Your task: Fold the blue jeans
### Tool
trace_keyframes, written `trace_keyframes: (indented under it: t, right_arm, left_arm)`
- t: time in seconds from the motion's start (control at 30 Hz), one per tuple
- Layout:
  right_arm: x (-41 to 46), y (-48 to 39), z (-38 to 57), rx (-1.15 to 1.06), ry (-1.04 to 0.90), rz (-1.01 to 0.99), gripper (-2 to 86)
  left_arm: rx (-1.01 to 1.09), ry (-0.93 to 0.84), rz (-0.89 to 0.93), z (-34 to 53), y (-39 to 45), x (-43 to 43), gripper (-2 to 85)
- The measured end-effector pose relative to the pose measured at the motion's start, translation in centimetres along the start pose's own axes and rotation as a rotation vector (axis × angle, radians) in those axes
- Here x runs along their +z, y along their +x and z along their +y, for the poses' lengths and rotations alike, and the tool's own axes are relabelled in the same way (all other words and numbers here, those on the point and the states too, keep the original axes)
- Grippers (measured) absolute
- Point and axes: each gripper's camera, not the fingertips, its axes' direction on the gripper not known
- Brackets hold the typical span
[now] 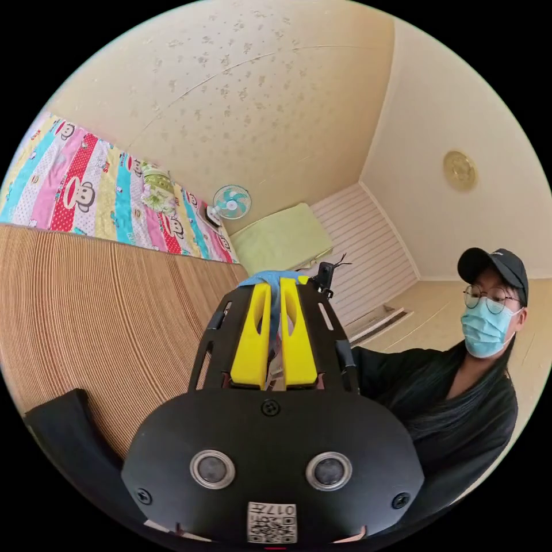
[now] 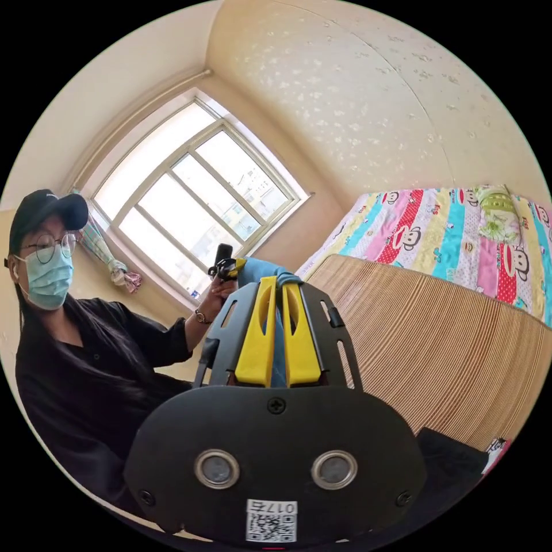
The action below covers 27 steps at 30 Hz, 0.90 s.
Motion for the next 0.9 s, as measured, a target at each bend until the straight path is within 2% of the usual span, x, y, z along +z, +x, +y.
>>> trace_keyframes:
  t: [0.13, 0.23, 0.37, 0.43, 0.5, 0.67, 0.77, 0.9]
  right_arm:
    - [4.5, 4.2, 6.5, 0.140, -0.074, 0.038, 2.1]
    - [9.8, 6.6, 15.1, 0.275, -0.210, 0.096, 3.0]
    - [17.0, 11.0, 29.5, 0.642, -0.445, 0.088, 8.0]
    - [18.5, 12.3, 34.1, 0.794, -0.482, 0.060, 10.1]
    - [18.9, 13.5, 37.4, 0.932, -0.417, 0.028, 12.1]
    - [18.5, 16.7, 38.5, 1.055, -0.147, 0.012, 16.0]
    - [20.6, 18.8, 38.8, 1.107, -0.107, -0.051, 15.8]
    - [23.5, 18.1, 39.8, 1.095, -0.039, -0.139, 13.7]
  left_arm:
    - [-0.076, -0.137, -0.126, 4.4, -6.1, 3.2, 2.3]
    - [-0.224, -0.303, -0.213, 11.5, -11.6, 6.2, 3.5]
    - [-0.531, -0.561, -0.294, 22.4, -20.0, 9.4, 9.6]
    - [-0.619, -0.594, -0.327, 25.0, -22.2, 9.3, 11.2]
    - [-0.675, -0.555, -0.320, 25.7, -24.4, 8.7, 12.6]
    - [-0.646, -0.434, -0.302, 22.9, -28.7, 9.4, 13.5]
    - [-0.612, -0.490, -0.363, 21.3, -31.9, 11.3, 13.6]
    - [-0.628, -0.569, -0.273, 21.7, -34.8, 14.3, 12.4]
